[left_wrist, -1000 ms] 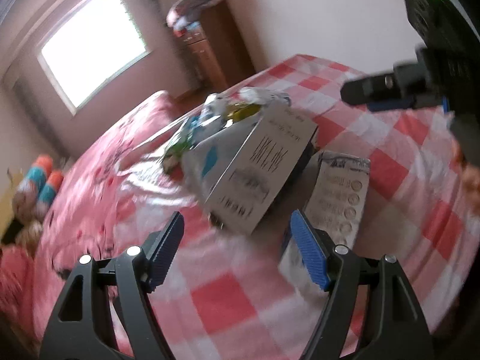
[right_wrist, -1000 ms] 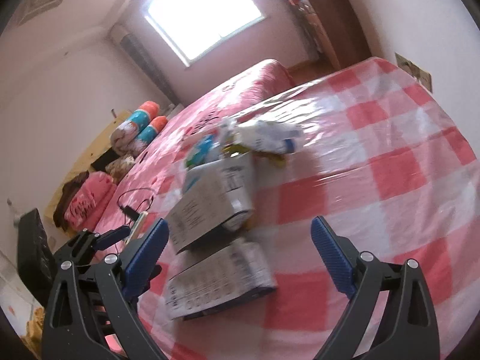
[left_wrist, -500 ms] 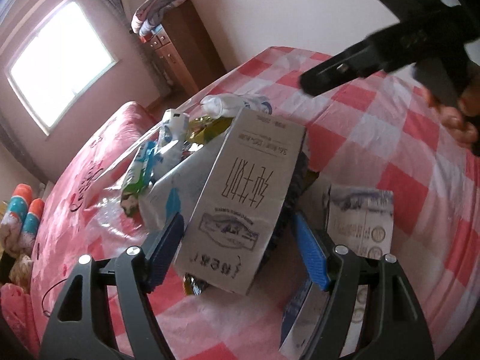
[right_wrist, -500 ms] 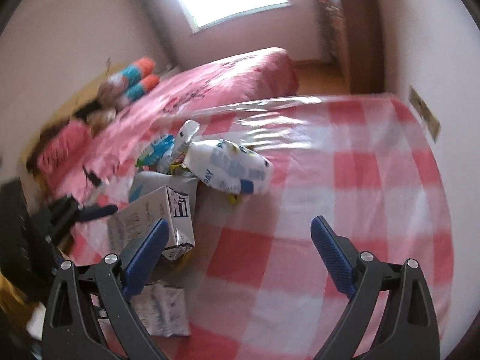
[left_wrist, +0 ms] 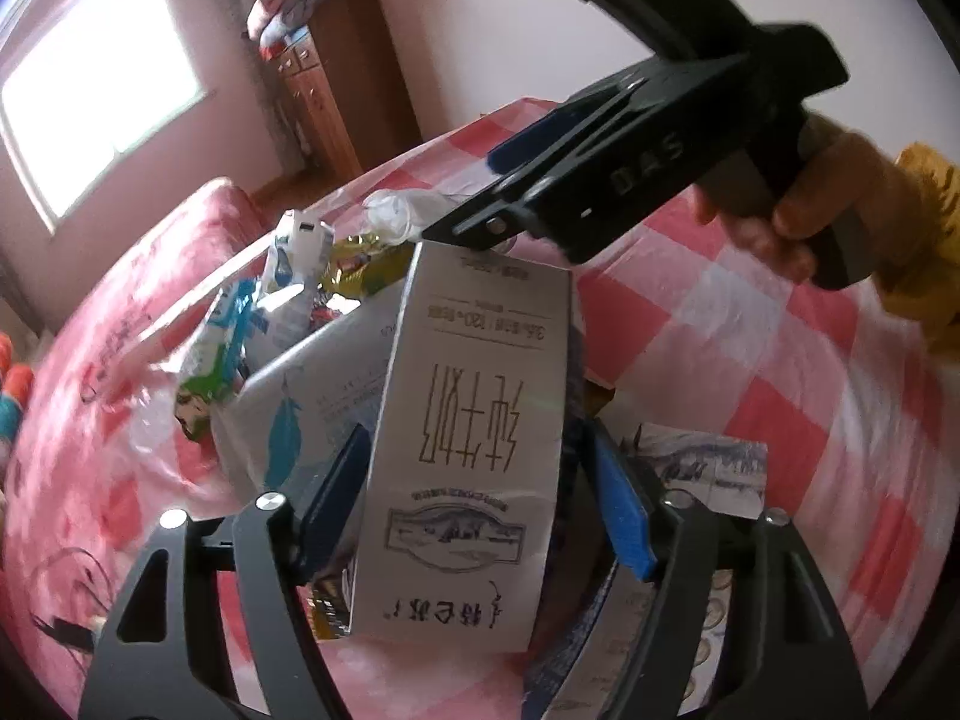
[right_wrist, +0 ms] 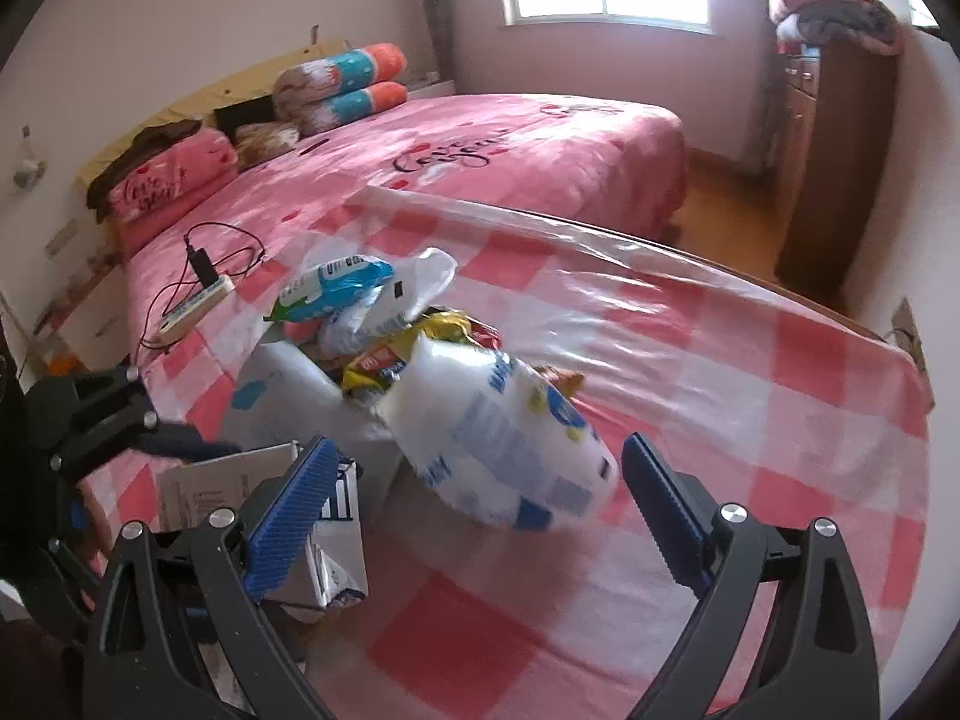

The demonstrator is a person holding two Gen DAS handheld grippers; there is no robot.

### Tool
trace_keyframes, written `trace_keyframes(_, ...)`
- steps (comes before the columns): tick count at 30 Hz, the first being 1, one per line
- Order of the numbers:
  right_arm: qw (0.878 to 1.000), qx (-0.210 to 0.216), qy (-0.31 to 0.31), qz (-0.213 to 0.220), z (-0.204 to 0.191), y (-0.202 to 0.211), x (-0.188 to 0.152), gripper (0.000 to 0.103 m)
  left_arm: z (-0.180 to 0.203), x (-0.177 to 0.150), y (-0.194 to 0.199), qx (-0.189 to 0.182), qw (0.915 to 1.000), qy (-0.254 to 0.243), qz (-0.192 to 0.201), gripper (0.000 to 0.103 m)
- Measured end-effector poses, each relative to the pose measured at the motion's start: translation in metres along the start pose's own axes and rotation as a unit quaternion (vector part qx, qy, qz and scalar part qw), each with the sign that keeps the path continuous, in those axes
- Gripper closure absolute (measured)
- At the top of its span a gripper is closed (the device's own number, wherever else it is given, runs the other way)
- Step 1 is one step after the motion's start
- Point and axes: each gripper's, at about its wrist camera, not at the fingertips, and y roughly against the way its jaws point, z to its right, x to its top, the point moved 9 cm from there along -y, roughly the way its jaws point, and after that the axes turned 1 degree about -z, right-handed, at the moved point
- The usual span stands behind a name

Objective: Collect trash
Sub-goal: 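Grasp the white milk carton with the left tool while the right tool grasps the white plastic bag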

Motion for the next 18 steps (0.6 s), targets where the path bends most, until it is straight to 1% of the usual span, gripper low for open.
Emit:
trace_keyframes(1,1.0,0.004,0.002,-0.001,0.0,-0.002,0.003,0.009,-0.001,-0.001,0.0,-0.004,0.9998,0.018,0.001,0.036)
trace_keyframes(3,1.0,0.017,0.001,0.0,0.0,-0.007,0.008,0.009,-0.002,-0.001,0.0,-0.005,0.9994,0.034,0.005,0.037)
trace_keyframes(5,1.0,0.02,-0.003,-0.006,0.002,-0.013,0.01,0.009,-0.004,-0.004,0.0,-0.006,0.9988,0.047,0.008,0.037)
trace_keyframes(7,0.999,0.028,-0.003,-0.018,0.001,-0.02,0.009,0.009,-0.007,-0.006,0.002,-0.011,0.9975,0.069,0.011,0.037)
trace_keyframes(9,0.999,0.026,0.002,-0.024,-0.001,-0.023,0.006,0.009,-0.009,-0.008,0.005,-0.016,0.9956,0.092,0.011,0.038)
trace_keyframes(11,0.999,0.027,-0.002,-0.028,-0.003,-0.025,0.004,0.021,-0.013,-0.013,0.008,-0.019,0.9935,0.111,0.014,0.038)
trace_keyframes(12,0.999,0.023,-0.006,-0.026,-0.003,-0.023,0.003,0.025,-0.013,-0.015,0.01,-0.019,0.9929,0.116,0.017,0.038)
trace_keyframes(17,0.999,0.005,-0.03,-0.016,0.005,-0.014,0.001,0.052,-0.026,-0.025,0.015,-0.016,0.9871,0.158,0.022,0.038)
trace_keyframes(18,0.999,0.003,-0.033,-0.016,0.006,-0.013,0.0,0.055,-0.029,-0.026,0.015,-0.014,0.9864,0.162,0.023,0.038)
